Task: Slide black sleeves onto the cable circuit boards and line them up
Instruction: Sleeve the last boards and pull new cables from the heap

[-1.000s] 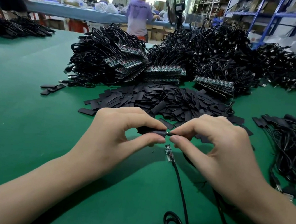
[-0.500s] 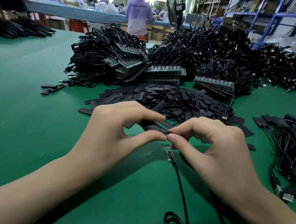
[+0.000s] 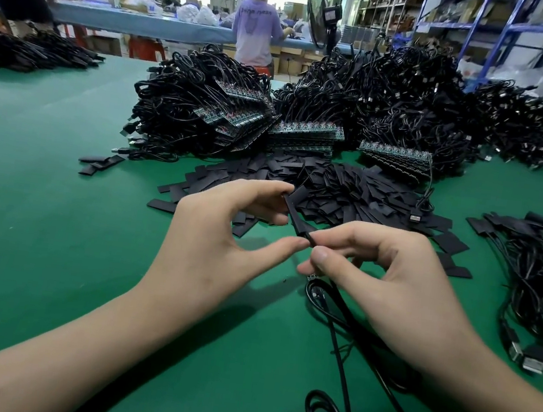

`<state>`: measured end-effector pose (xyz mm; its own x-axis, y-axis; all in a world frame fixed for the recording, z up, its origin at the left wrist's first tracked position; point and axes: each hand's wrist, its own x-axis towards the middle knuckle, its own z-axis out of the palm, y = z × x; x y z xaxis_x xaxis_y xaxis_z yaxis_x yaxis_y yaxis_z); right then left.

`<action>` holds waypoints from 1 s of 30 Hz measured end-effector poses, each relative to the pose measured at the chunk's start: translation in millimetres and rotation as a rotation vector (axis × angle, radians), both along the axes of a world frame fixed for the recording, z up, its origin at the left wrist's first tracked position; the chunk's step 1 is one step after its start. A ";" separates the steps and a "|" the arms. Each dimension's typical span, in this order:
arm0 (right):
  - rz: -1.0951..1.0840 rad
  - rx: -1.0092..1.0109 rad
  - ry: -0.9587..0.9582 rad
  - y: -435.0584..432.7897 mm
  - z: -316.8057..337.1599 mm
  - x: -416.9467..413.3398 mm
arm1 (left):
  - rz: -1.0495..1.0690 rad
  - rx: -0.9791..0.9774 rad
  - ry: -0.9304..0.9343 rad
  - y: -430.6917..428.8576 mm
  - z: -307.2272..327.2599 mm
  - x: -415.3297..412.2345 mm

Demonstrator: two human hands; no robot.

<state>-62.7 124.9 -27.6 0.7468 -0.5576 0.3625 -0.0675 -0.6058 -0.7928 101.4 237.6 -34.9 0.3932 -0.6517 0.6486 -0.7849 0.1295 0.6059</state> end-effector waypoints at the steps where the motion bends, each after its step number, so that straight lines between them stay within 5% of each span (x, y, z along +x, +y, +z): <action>1: 0.001 -0.009 0.003 0.0 -0.1 0.1 | -0.012 -0.002 0.023 -0.5 -0.9 0.4; 11: -0.004 0.011 -0.003 3.9 6.3 1.5 | -0.030 -0.015 0.095 -5.5 -5.5 -1.7; 15: -0.077 -0.007 -0.022 -25.2 29.5 -12.1 | -0.023 0.138 -0.010 -7.6 -9.1 0.0; 20: -0.398 -0.378 0.171 -140.1 46.7 -75.4 | -0.106 0.459 -0.345 -9.8 -12.9 -1.1; 24: -0.706 -0.661 0.522 -241.8 47.7 -131.5 | -0.211 0.459 -0.461 -9.4 -11.2 -4.6; 30: -0.397 -0.516 0.597 -97.9 59.7 -49.8 | -0.263 0.409 -0.504 -10.1 -10.7 -3.2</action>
